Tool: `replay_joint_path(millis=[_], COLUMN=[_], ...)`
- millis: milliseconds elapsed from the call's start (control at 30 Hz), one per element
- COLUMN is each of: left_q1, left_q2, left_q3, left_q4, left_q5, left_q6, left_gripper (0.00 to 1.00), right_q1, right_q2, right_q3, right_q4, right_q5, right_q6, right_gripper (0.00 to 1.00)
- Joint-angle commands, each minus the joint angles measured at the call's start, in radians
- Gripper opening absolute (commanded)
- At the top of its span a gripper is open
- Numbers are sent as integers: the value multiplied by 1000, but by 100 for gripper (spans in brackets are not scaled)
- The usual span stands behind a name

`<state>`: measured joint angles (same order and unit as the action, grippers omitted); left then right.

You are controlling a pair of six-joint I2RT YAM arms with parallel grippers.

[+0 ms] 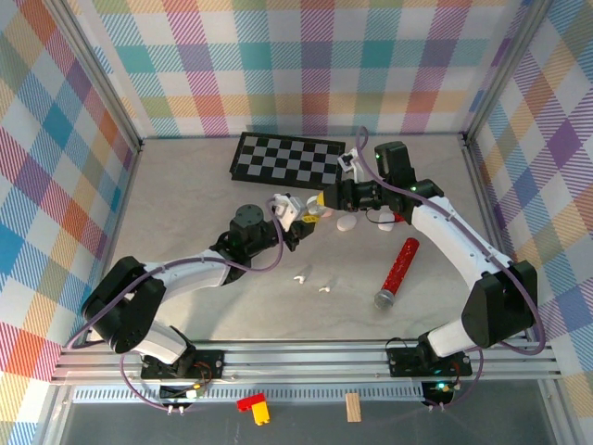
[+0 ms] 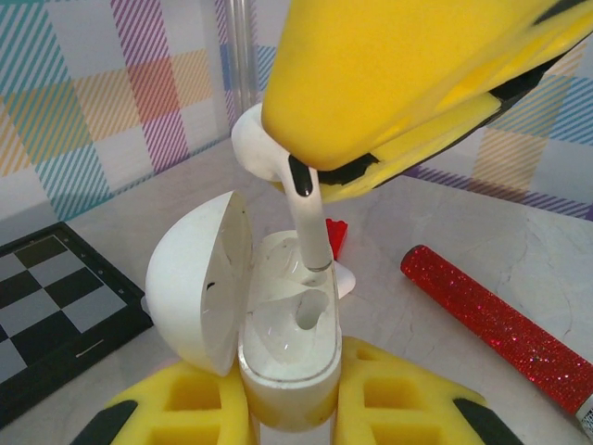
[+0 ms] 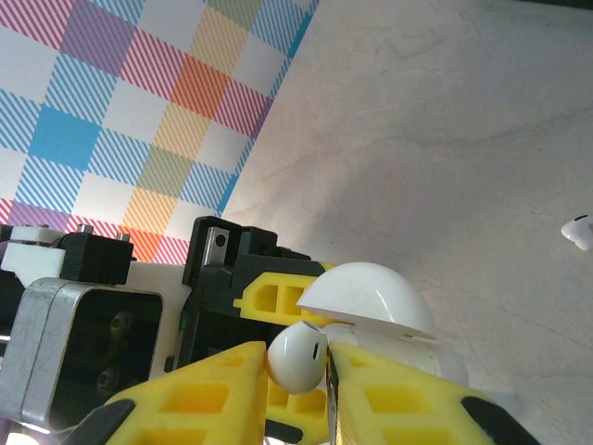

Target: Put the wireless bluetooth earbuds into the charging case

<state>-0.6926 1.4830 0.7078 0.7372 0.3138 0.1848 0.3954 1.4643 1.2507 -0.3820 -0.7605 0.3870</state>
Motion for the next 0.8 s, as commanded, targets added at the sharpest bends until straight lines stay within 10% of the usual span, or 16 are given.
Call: replay_joint_path(millis=[0,767], left_q1=[-18,-23], left_q2=[10,1], left_q3=[36,62], left_q4=[8,-24], left_q5=[-14,-2], left_q6=[15,1], left_gripper=[0,0], right_q1=[-1,-1], right_q2=[-25,2], right_q3=[-11,-15], right_q4=[1,-7], right_q5=[-9,45], right_q6=[-23,-45], right_gripper=[23,23])
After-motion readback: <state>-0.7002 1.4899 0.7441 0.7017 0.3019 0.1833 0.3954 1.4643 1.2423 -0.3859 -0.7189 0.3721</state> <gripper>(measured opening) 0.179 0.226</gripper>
